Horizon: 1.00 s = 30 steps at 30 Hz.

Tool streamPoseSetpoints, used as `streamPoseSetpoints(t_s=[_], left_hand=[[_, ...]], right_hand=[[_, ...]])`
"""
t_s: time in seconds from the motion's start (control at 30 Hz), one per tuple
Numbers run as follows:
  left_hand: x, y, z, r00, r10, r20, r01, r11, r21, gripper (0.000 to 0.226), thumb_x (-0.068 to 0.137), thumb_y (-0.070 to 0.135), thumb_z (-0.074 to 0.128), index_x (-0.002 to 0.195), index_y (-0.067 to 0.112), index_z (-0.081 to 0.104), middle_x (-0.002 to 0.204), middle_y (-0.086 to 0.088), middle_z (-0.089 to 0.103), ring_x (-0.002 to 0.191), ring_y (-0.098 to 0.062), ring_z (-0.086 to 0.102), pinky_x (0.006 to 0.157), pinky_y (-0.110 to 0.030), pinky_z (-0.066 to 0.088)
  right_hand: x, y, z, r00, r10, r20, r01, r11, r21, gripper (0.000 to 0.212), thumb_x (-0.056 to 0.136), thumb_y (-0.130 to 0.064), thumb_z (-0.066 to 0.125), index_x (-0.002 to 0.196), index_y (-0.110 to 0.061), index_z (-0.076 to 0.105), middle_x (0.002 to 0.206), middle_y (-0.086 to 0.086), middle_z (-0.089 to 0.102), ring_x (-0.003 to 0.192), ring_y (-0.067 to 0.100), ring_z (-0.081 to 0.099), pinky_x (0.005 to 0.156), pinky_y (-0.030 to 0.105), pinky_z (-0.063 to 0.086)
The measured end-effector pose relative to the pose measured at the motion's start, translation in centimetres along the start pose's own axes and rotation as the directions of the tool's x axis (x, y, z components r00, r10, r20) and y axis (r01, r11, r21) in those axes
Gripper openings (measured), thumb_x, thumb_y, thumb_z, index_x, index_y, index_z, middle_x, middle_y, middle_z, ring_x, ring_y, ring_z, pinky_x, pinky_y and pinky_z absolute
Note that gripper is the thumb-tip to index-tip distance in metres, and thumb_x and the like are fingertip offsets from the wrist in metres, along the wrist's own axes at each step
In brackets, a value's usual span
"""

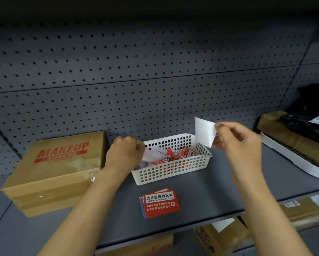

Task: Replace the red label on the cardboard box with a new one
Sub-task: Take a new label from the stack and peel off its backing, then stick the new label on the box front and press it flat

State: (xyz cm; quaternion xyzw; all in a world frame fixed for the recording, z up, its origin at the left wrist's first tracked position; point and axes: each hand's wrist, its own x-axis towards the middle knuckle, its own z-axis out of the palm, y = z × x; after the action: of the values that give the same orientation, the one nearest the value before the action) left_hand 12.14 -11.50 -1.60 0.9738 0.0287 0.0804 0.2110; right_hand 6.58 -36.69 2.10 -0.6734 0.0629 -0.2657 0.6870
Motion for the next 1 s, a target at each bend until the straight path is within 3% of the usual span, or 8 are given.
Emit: streamPoseSetpoints(t_s=[0.17, 0.27, 0.47, 0.57, 0.73, 0.83, 0.9, 1.0], left_hand=[[-2.1, 2.0, -3.0, 0.961, 0.163, -0.223, -0.208, 0.958, -0.195, 0.032, 0.096, 0.014, 0.054, 0.121, 0.027, 0.071, 0.110, -0.001, 0.071, 0.097, -0.020, 0.068, 0.087, -0.029, 0.052], [-4.5, 3.6, -5.0, 0.938, 0.243, -0.247, -0.329, 0.847, -0.418, 0.024, 0.090, 0.017, 0.069, 0.110, 0.029, 0.072, 0.093, 0.009, 0.072, 0.083, -0.007, 0.065, 0.076, -0.010, 0.048], [-7.9, 4.1, -6.3, 0.934, 0.250, -0.255, -0.341, 0.837, -0.428, 0.041, 0.077, 0.034, 0.083, 0.116, 0.033, 0.070, 0.105, 0.020, 0.072, 0.100, 0.006, 0.064, 0.081, -0.014, 0.052], [-8.9, 3.1, -6.2, 0.930, 0.190, -0.316, -0.329, 0.814, -0.478, 0.037, 0.078, 0.028, 0.081, 0.112, 0.034, 0.068, 0.102, 0.018, 0.073, 0.098, 0.003, 0.067, 0.082, -0.016, 0.054], [-10.7, 0.4, -6.4, 0.912, -0.020, -0.410, -0.268, 0.727, -0.633, 0.027, 0.086, 0.001, 0.071, 0.102, 0.023, 0.068, 0.091, 0.011, 0.073, 0.080, 0.000, 0.069, 0.072, -0.011, 0.051], [-11.7, -1.8, -6.6, 0.885, -0.151, -0.441, -0.212, 0.712, -0.669, 0.024, 0.090, 0.005, 0.067, 0.104, 0.024, 0.070, 0.089, 0.012, 0.074, 0.076, 0.003, 0.069, 0.072, -0.015, 0.054], [-12.3, -3.2, -6.7, 0.865, -0.249, -0.435, -0.167, 0.675, -0.719, 0.023, 0.092, 0.008, 0.067, 0.104, 0.027, 0.069, 0.090, 0.010, 0.076, 0.078, -0.003, 0.072, 0.073, -0.022, 0.058], [-13.7, -5.3, -7.2, 0.856, -0.338, -0.391, -0.116, 0.613, -0.782, 0.020, 0.093, 0.008, 0.067, 0.110, 0.019, 0.069, 0.093, 0.004, 0.077, 0.077, -0.003, 0.071, 0.071, -0.019, 0.056]], right_hand=[[-0.8, -0.2, 2.2, 0.999, -0.002, 0.048, 0.002, 1.000, 0.002, 0.013, 0.086, -0.015, 0.070, 0.078, -0.023, 0.078, 0.081, 0.009, 0.076, 0.064, 0.014, 0.069, 0.059, 0.026, 0.060], [-1.7, -0.3, 4.2, 0.996, -0.024, 0.091, 0.026, 1.000, -0.018, 0.012, 0.085, -0.017, 0.072, 0.079, -0.025, 0.079, 0.073, -0.002, 0.076, 0.065, 0.013, 0.071, 0.067, 0.031, 0.061], [-4.5, -1.2, 7.6, 0.967, -0.129, 0.219, 0.128, 0.992, 0.022, 0.016, 0.086, -0.015, 0.071, 0.083, -0.028, 0.080, 0.075, -0.011, 0.078, 0.069, 0.007, 0.073, 0.069, 0.027, 0.059], [-6.1, -1.4, 8.8, 0.939, -0.151, 0.308, 0.141, 0.989, 0.052, 0.015, 0.088, -0.020, 0.073, 0.086, -0.033, 0.080, 0.079, -0.014, 0.078, 0.074, 0.006, 0.074, 0.073, 0.029, 0.061], [-8.4, -1.2, 10.0, 0.825, -0.255, 0.504, 0.262, 0.963, 0.060, 0.013, 0.088, -0.030, 0.074, 0.099, -0.029, 0.081, 0.089, -0.015, 0.078, 0.079, 0.002, 0.072, 0.067, 0.014, 0.054], [-9.3, -0.5, 10.8, 0.753, -0.327, 0.571, 0.351, 0.933, 0.071, 0.017, 0.090, -0.036, 0.071, 0.103, -0.030, 0.079, 0.092, -0.013, 0.076, 0.081, 0.011, 0.070, 0.063, 0.025, 0.056], [-9.7, 0.0, 11.3, 0.776, -0.314, 0.547, 0.341, 0.938, 0.055, 0.015, 0.088, -0.040, 0.072, 0.099, -0.031, 0.077, 0.088, -0.009, 0.073, 0.078, 0.013, 0.068, 0.063, 0.028, 0.056], [-10.3, 0.5, 12.7, 0.811, -0.206, 0.548, 0.259, 0.966, -0.021, 0.025, 0.081, -0.043, 0.078, 0.101, -0.030, 0.069, 0.085, -0.010, 0.069, 0.076, 0.005, 0.064, 0.062, 0.013, 0.048]])
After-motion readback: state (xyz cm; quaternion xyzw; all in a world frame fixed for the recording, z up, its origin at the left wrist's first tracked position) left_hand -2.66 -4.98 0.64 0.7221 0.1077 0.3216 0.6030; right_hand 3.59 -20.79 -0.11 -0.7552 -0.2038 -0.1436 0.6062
